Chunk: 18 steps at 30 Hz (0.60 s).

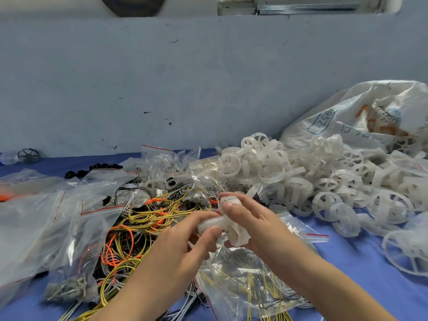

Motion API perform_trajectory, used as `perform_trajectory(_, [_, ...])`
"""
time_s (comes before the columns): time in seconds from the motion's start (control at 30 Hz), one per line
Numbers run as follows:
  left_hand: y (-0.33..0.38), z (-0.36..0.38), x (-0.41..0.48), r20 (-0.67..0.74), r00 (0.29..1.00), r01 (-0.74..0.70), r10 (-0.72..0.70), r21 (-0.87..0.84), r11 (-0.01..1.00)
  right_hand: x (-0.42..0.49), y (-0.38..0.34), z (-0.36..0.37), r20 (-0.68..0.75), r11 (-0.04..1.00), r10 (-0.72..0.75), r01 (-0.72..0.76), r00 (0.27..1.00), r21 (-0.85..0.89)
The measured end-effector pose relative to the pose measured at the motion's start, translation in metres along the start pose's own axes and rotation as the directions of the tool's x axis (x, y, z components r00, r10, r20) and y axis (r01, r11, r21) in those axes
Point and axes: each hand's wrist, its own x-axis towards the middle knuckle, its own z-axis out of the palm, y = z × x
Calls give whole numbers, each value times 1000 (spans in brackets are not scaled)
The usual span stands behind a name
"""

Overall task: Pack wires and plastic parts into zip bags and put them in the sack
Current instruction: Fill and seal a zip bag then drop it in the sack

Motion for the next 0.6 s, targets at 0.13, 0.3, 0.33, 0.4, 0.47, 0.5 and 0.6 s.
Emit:
perform_trajectory(0.13, [0,-7,1,-26,999,33,-34,-25,999,-1,1,1,3,995,-4,4,1000,-103])
perform_trajectory(0.3, [-12,-40,-6,-32,905,416,-425,-146,898,-8,10,1,5,823,-131,112,991,-557])
perform_trajectory(0.33, [-15,-47,-8,-46,863,491,-502,-157,857,-9,14,2,57,700,-184,172,981,-693])
perform_trajectory(0.4, [-22,-57,-9,-66,793,590,-605,-160,791,-11,19,5,187,464,-237,280,953,-840])
perform_trajectory(0.47, [-29,-62,-9,-26,741,655,-671,-188,731,-12,23,9,309,333,-254,383,916,-862])
perform_trajectory(0.5, [-31,-62,-8,25,717,687,-697,-199,699,-12,25,10,360,285,-244,421,901,-861])
perform_trajectory(0.6, [-36,-56,-9,231,639,769,-734,-208,604,-11,29,12,451,138,-198,481,870,-866])
